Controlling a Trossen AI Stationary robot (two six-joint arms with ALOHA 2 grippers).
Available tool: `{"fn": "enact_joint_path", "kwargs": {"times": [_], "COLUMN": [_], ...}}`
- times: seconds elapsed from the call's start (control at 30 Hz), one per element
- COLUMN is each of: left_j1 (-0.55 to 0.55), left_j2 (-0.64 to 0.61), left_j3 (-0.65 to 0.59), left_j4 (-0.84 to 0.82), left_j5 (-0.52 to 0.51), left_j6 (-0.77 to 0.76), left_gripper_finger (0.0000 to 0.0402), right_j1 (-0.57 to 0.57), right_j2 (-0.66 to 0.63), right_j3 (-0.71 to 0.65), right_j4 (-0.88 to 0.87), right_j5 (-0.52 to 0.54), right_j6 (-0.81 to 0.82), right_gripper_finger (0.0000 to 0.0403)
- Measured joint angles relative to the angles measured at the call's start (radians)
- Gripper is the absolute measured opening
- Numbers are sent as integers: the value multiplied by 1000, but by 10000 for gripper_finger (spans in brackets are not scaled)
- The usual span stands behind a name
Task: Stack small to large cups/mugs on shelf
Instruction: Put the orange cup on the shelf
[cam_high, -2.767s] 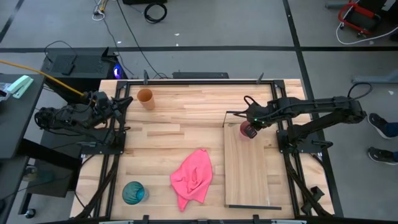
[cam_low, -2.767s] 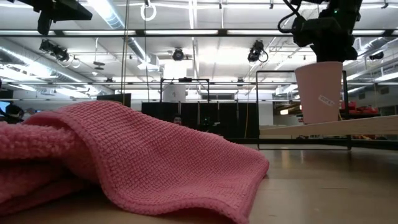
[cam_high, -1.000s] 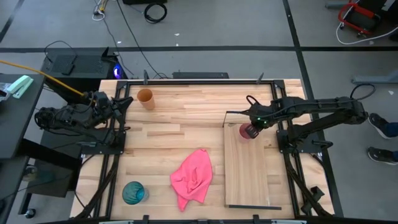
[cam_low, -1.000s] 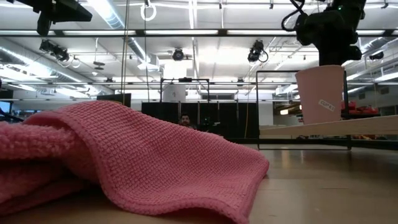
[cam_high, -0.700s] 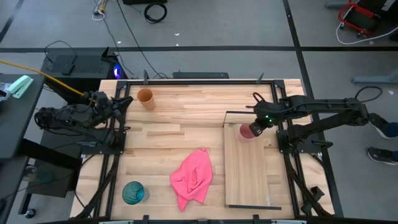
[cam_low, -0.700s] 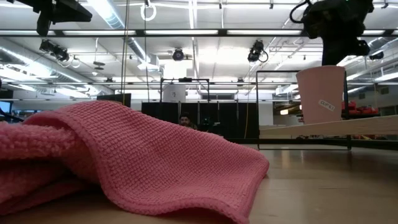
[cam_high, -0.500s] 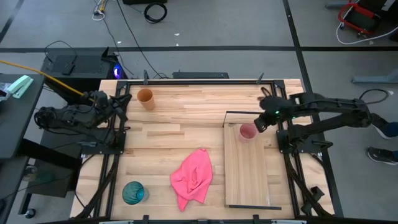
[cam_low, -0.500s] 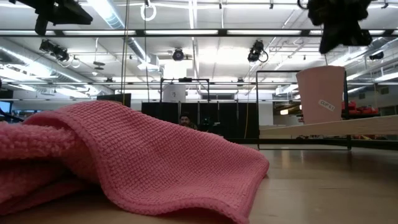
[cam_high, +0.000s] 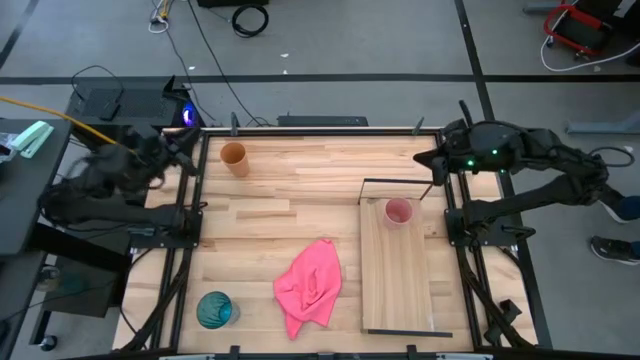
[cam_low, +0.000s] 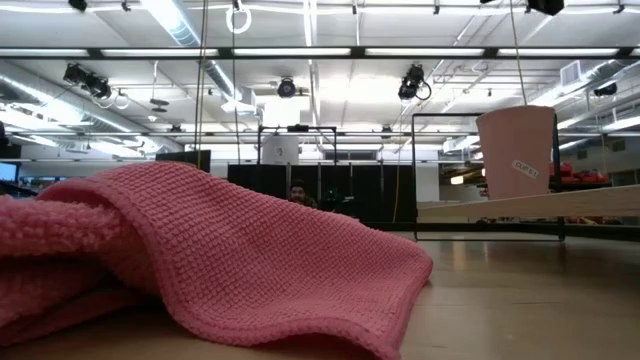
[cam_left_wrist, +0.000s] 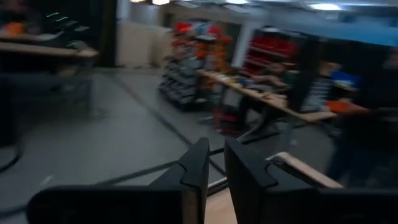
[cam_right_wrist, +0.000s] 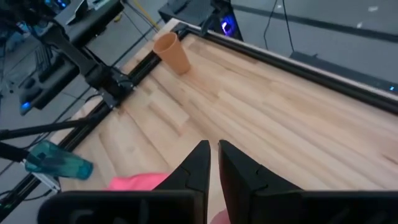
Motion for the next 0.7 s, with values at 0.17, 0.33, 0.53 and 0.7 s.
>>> {"fn": "enact_joint_path", "kwargs": {"times": [0.17, 0.33, 0.53, 0.7], "left_j1": [78, 137, 305, 577], "left_j2": [92, 223, 388, 525], "left_j3": [184, 350, 506, 551], "left_j4": [-132, -230, -305, -392], "left_j5": [213, 319, 307, 326], "left_j6": [75, 105, 99, 95], "left_gripper_finger": [35, 19, 20, 30], "right_j1": [0, 0, 19, 57], "right_j2": [9, 34, 58, 64], "right_j3": [-3, -3, -4, -4], "right_j4": [-2, -2, -1, 7], "right_j5": [8, 8, 4, 4], "right_j6": [-16, -17, -16, -3], "right_gripper_finger": [41, 41, 41, 41]}}
